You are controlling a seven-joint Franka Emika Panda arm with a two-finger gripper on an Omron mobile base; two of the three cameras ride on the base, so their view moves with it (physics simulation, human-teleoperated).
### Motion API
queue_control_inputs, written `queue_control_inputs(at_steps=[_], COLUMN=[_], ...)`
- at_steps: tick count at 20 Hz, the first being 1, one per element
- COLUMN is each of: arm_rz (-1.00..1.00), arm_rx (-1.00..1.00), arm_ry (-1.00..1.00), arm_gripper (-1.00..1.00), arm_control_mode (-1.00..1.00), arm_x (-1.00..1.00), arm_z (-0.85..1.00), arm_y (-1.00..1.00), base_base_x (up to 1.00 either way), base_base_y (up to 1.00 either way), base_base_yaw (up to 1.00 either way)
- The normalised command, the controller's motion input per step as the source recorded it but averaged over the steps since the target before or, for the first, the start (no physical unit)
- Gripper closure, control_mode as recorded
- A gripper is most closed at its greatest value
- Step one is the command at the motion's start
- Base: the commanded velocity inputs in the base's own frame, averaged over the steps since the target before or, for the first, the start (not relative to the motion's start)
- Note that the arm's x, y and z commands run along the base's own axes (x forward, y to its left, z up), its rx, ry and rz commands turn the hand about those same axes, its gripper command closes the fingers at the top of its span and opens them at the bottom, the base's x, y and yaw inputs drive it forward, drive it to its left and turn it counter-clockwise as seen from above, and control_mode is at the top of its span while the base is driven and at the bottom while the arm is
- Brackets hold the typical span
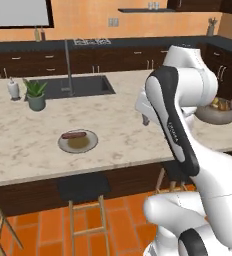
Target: Place one bun and one sausage from the bowl on each plate.
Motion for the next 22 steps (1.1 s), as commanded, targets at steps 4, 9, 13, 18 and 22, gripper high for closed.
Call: queue_control_inputs(at_steps=[4, 9, 13, 18, 22], arm_rz=[0.00, 0.00, 0.00, 0.00, 0.00], arm_rx=[0.00, 0.00, 0.00, 0.00, 0.00], arm_ry=[0.00, 0.00, 0.00, 0.00, 0.00], arm_gripper=[-1.00, -1.00, -1.00, -1.00, -1.00], arm_control_mode=[1.00, 1.00, 1.00, 1.00, 1.00], arm_x=[0.00, 0.00, 0.00, 0.00, 0.00], arm_z=[0.00, 0.00, 0.00, 0.00, 0.00], arm_y=[0.00, 0.00, 0.00, 0.00, 0.00], base_base_x=[-0.06, 0.00, 0.15, 0.62, 0.81], base_base_y=[-1.00, -1.00, -1.00, -0.74, -0.38], base_base_yaw=[0.10, 0.18, 0.14, 0.04, 0.00])
